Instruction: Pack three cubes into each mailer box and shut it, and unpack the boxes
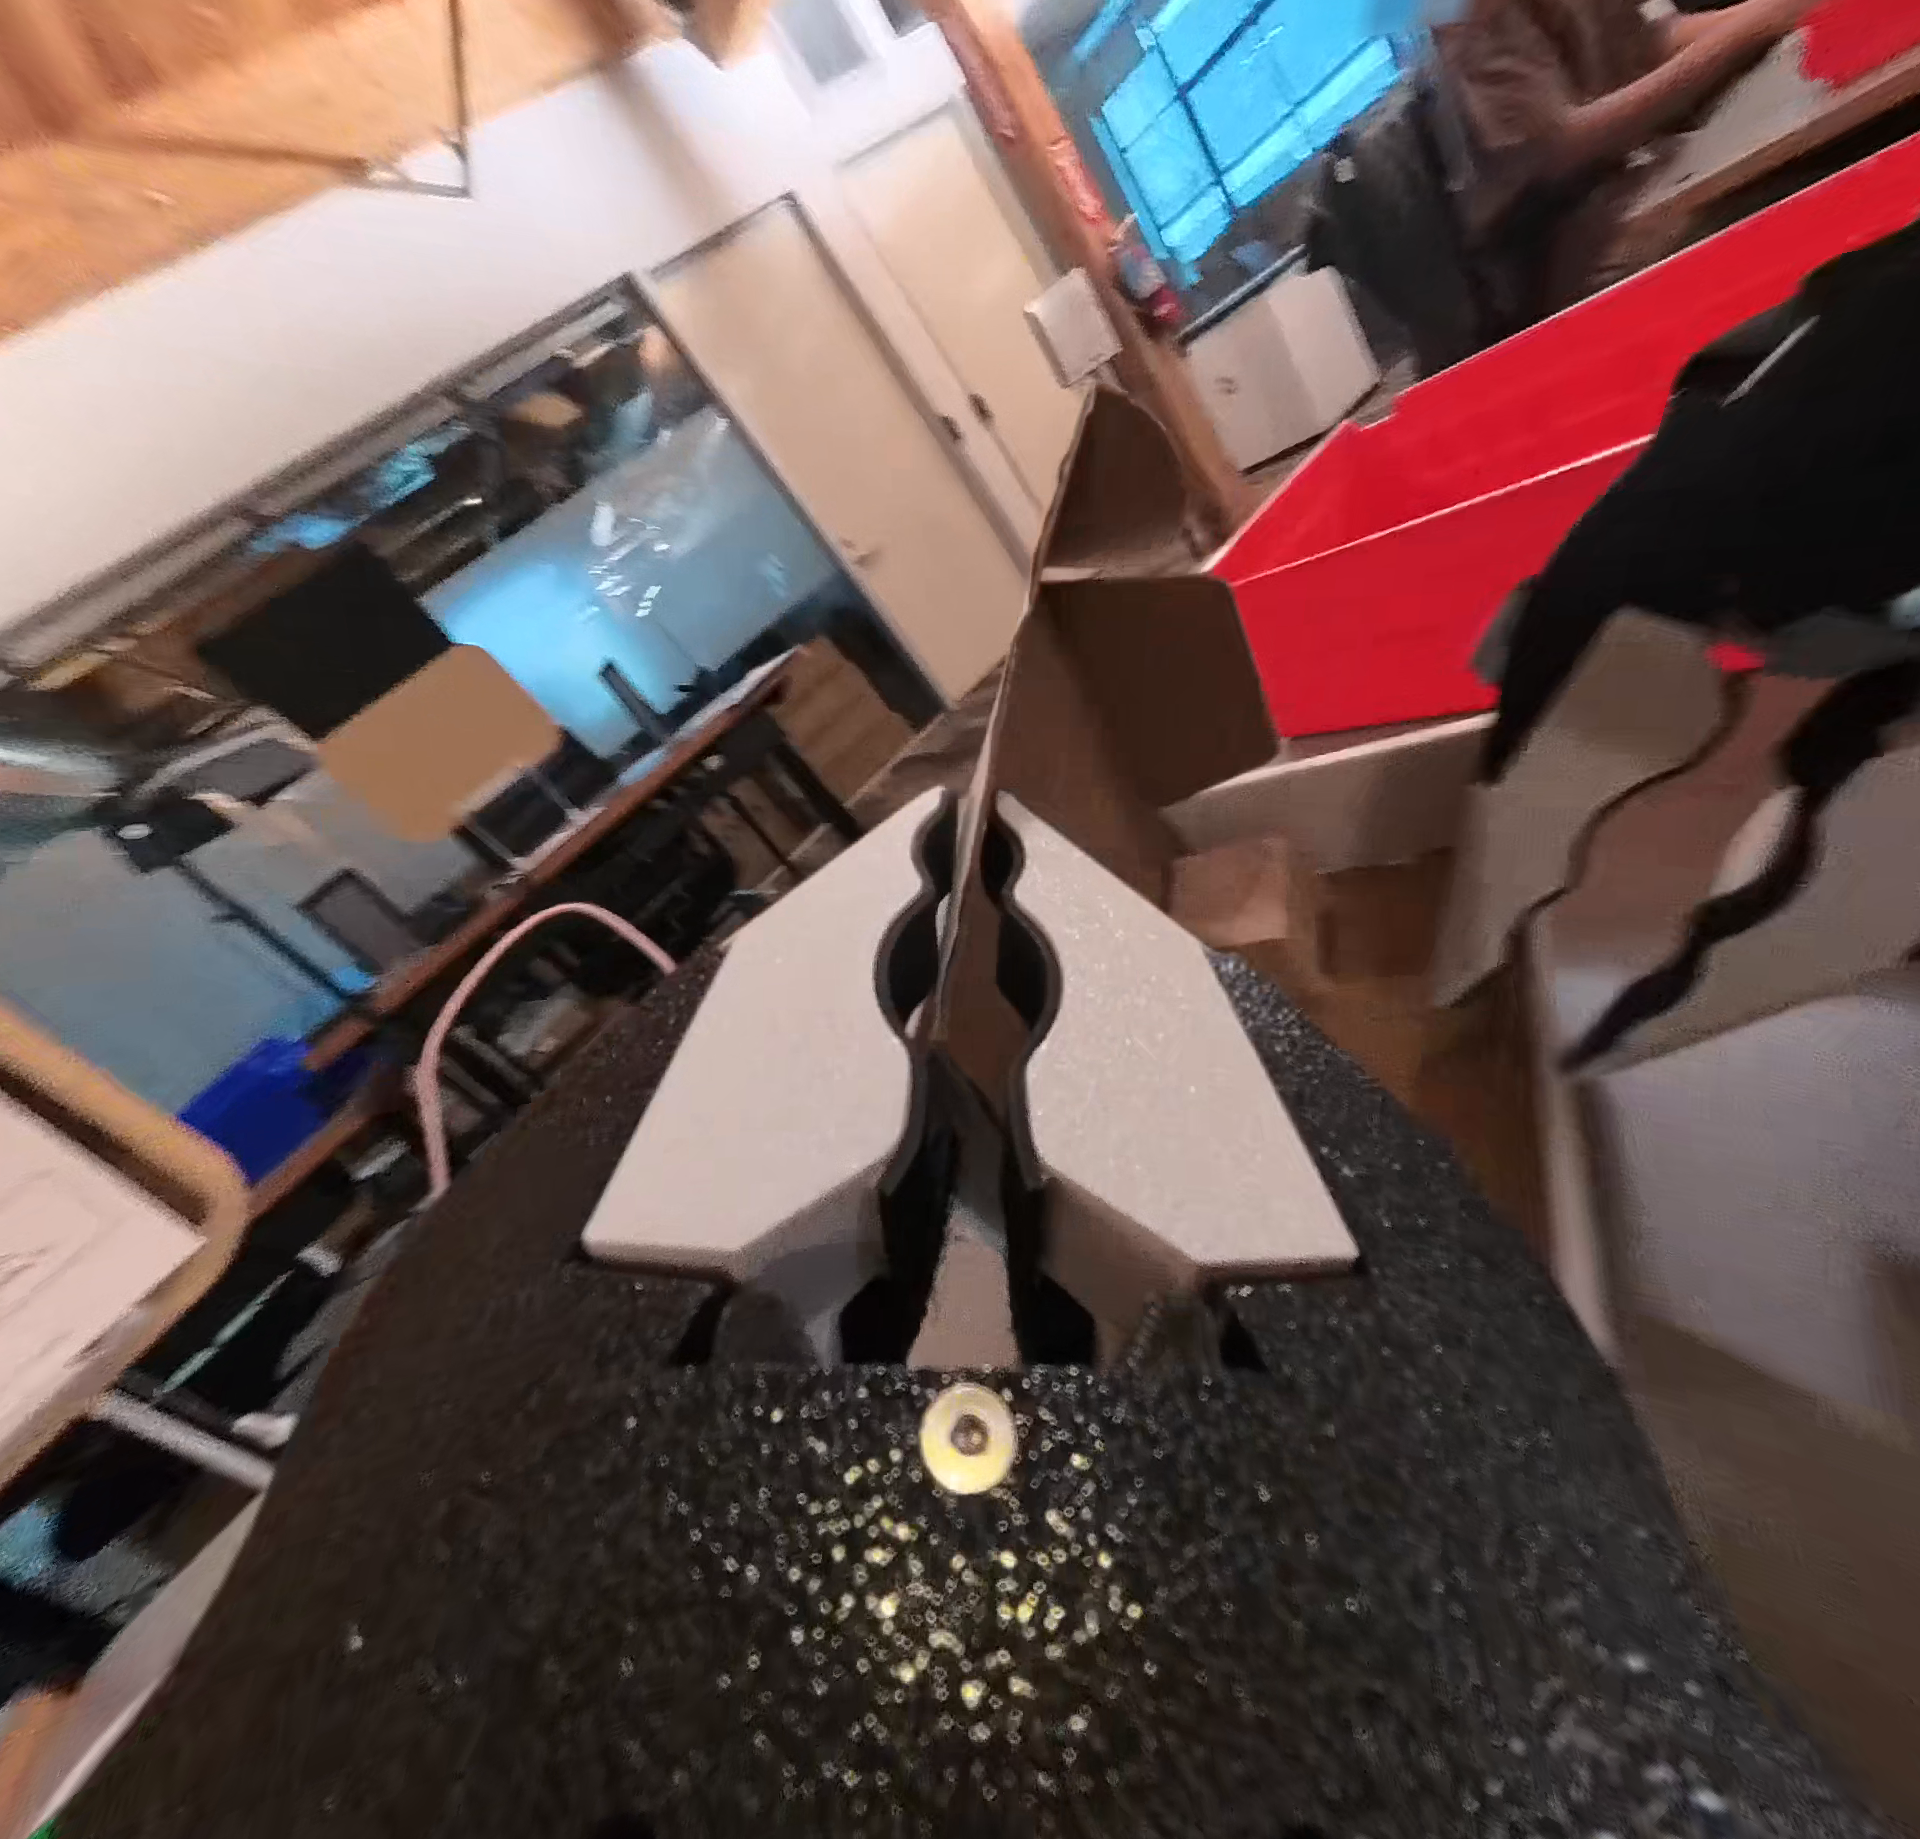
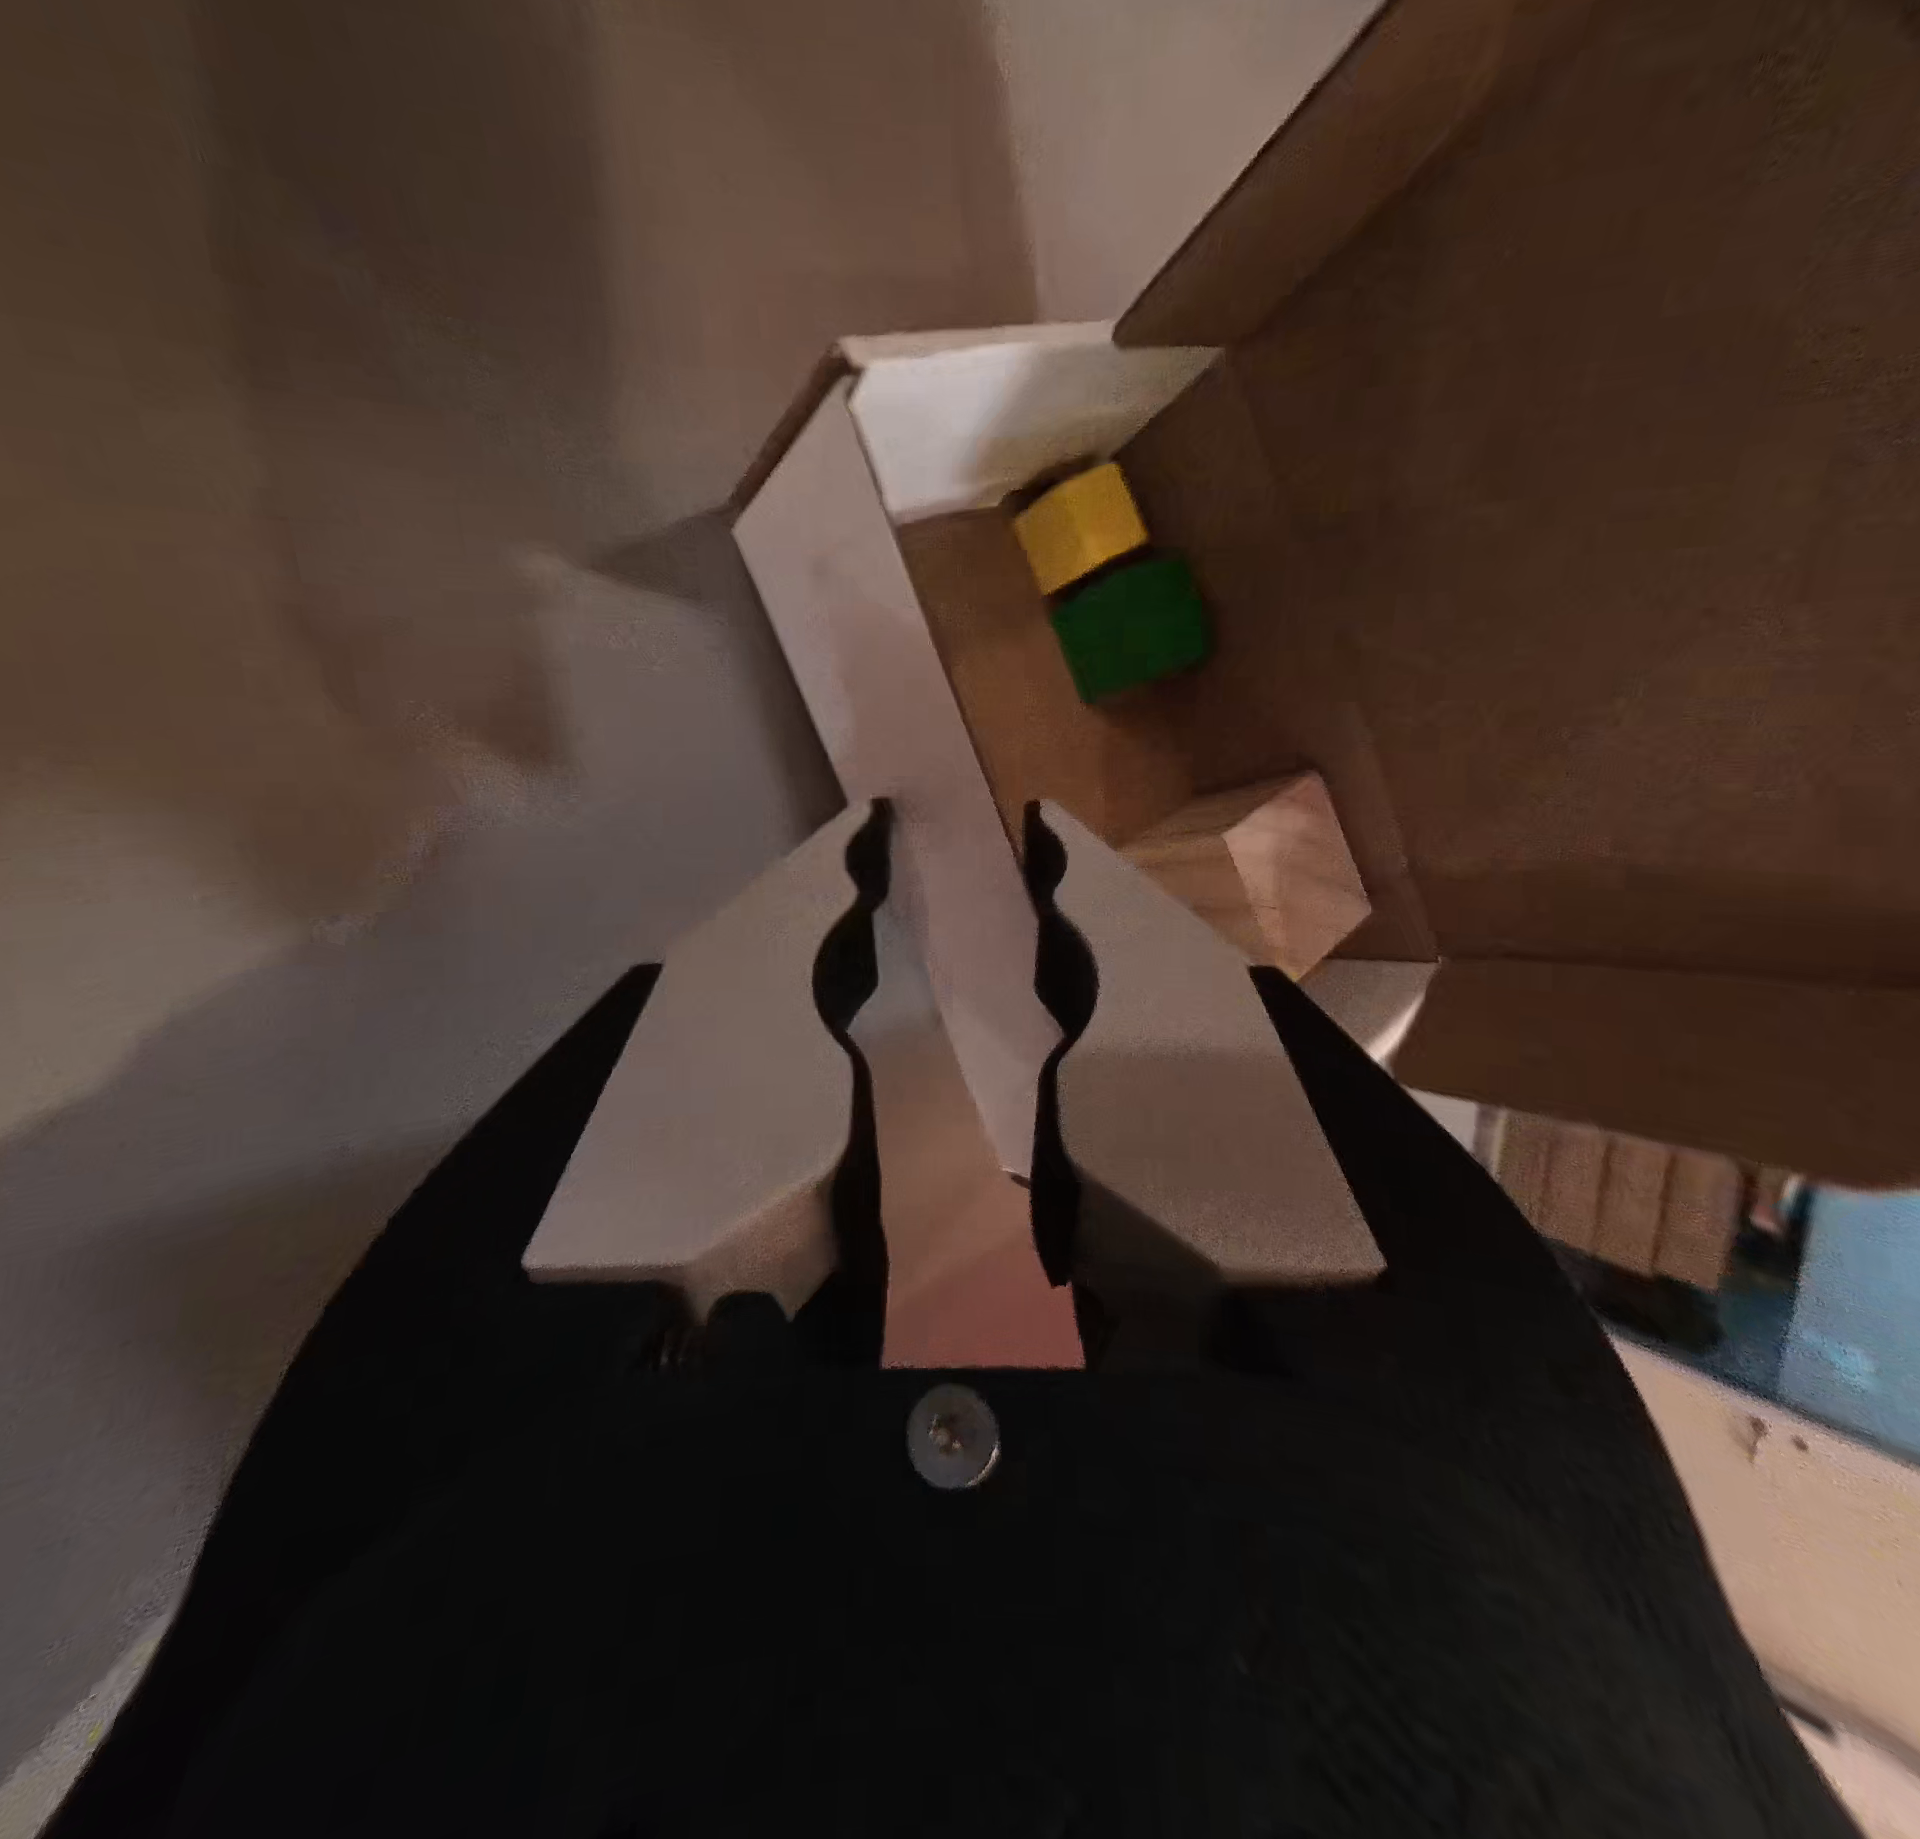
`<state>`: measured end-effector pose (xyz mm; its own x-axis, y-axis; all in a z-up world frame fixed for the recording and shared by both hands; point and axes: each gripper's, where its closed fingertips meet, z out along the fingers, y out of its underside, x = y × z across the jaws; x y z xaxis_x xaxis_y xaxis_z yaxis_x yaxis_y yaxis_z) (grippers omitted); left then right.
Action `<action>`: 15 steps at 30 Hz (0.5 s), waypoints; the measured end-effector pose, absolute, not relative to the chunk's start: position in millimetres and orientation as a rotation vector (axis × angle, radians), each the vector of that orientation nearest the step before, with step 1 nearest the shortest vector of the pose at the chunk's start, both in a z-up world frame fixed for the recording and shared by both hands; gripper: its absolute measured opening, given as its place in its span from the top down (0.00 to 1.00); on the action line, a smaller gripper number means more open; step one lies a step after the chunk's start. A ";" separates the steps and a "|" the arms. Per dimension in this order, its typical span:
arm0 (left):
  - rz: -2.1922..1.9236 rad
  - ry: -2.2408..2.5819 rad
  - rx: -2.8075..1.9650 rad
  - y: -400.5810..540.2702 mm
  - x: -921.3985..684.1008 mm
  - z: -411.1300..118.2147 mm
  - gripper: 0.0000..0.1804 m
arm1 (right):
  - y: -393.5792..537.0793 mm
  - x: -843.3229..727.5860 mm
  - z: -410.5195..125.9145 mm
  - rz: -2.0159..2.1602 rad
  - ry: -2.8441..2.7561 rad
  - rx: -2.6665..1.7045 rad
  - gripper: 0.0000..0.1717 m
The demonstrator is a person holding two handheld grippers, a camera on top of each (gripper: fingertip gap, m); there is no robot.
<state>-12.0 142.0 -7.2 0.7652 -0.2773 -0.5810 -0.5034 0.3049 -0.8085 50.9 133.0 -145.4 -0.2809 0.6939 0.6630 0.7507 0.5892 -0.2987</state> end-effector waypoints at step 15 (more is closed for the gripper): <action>0.058 0.873 -1.767 222.0 -29.2 -30.1 0.99 | 117.0 73.8 -162.4 0.301 -2.109 -1.375 0.93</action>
